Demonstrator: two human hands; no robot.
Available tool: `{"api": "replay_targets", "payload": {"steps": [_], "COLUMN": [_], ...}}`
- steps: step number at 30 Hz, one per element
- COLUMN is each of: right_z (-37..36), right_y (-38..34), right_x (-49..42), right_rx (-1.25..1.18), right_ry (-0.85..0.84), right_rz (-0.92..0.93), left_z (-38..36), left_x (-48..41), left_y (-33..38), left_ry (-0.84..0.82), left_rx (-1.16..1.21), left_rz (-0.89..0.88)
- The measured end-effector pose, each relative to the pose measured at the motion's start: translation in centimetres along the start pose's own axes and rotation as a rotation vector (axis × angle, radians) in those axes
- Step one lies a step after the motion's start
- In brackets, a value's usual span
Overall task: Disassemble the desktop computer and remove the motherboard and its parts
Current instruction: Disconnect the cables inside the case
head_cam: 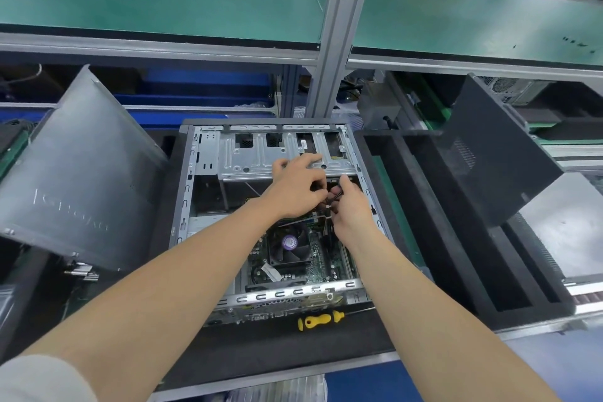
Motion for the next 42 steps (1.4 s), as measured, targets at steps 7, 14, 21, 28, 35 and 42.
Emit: {"api": "replay_targets", "payload": {"steps": [7, 14, 21, 28, 35, 42], "right_z": [0.3, 1.2, 1.0, 0.9, 1.8, 0.4], "right_y": [1.0, -0.1, -2.5, -3.5, -5.9, -3.1], "right_x": [1.1, 2.7, 3.6, 4.0, 2.7, 2.1], "right_rx": [-0.095, 0.141, 0.528, 0.72, 1.203, 1.945], "right_ry": [0.003, -0.175, -0.362, -0.452, -0.18, -0.08], "right_rz": [-0.027, -0.046, 0.129, 0.177, 0.349, 0.14], "left_z": [0.5, 1.6, 1.4, 0.8, 1.1, 0.0], "left_x": [0.0, 1.6, 3.0, 4.4, 5.0, 4.4], "left_y": [0.1, 0.2, 0.5, -1.2, -1.9, -1.4], "left_ry": [-0.049, 0.046, 0.089, -0.041, -0.179, -0.302], "left_rx": [0.06, 0.179, 0.405, 0.391, 0.099, -0.612], "left_rz": [0.022, -0.09, 0.102, 0.019, -0.004, -0.323]}}
Point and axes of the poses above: each hand's wrist, its own x-axis away from the middle knuckle, its own z-axis out of the back of the hand, y = z × x, the point moved 2 cm from there along -x, towards the middle knuckle, and after that the axes turned 8 degrees about -z, right-handed, at the moved point
